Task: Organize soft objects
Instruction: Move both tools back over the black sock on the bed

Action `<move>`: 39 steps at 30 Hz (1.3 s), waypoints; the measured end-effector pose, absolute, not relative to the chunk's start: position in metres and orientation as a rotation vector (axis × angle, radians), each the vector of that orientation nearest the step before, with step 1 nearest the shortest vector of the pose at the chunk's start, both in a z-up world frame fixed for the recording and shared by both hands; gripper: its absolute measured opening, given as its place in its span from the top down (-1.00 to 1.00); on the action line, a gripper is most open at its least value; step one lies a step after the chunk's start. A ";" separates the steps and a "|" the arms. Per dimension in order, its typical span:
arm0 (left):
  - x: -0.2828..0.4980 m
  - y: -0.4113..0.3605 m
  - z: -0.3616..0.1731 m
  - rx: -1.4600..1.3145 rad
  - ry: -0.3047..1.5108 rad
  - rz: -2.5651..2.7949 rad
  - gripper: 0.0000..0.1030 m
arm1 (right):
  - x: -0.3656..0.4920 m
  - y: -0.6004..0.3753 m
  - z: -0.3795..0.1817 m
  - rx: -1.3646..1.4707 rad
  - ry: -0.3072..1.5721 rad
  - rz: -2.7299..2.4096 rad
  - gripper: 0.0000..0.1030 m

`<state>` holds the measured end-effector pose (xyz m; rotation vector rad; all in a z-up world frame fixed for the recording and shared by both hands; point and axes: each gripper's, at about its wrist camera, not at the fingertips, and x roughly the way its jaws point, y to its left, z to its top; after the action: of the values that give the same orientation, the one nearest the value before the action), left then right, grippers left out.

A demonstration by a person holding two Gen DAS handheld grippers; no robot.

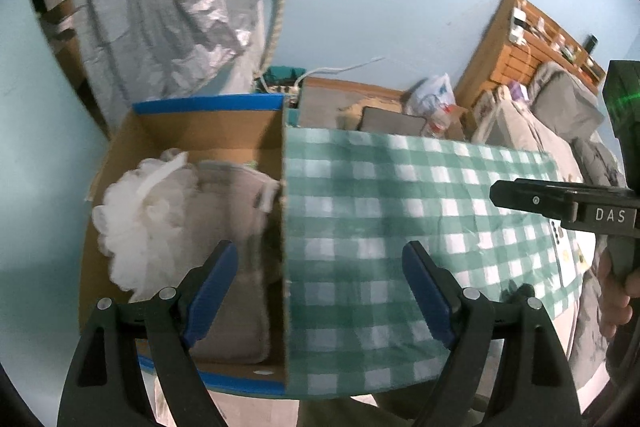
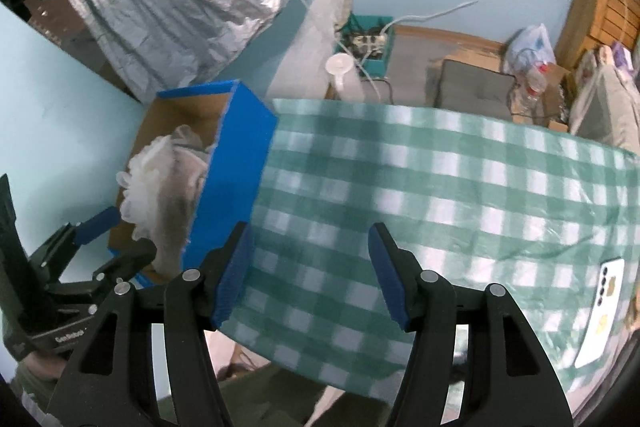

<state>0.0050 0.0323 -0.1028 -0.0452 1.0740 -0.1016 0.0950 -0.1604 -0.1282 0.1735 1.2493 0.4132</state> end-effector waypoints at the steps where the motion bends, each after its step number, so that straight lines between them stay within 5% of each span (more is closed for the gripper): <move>1: 0.005 0.028 -0.104 -0.037 1.079 -0.116 -0.66 | 0.093 -0.167 -0.130 0.176 1.254 0.401 -0.18; 39: -0.036 -0.154 -0.204 0.135 1.357 -0.477 -0.72 | -0.010 -0.325 -0.235 0.150 1.467 0.176 -0.18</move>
<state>-0.0364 -0.1538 -0.2035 0.1345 1.3570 -0.4772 -0.0097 -0.3250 -0.2354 0.1500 1.4667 0.1759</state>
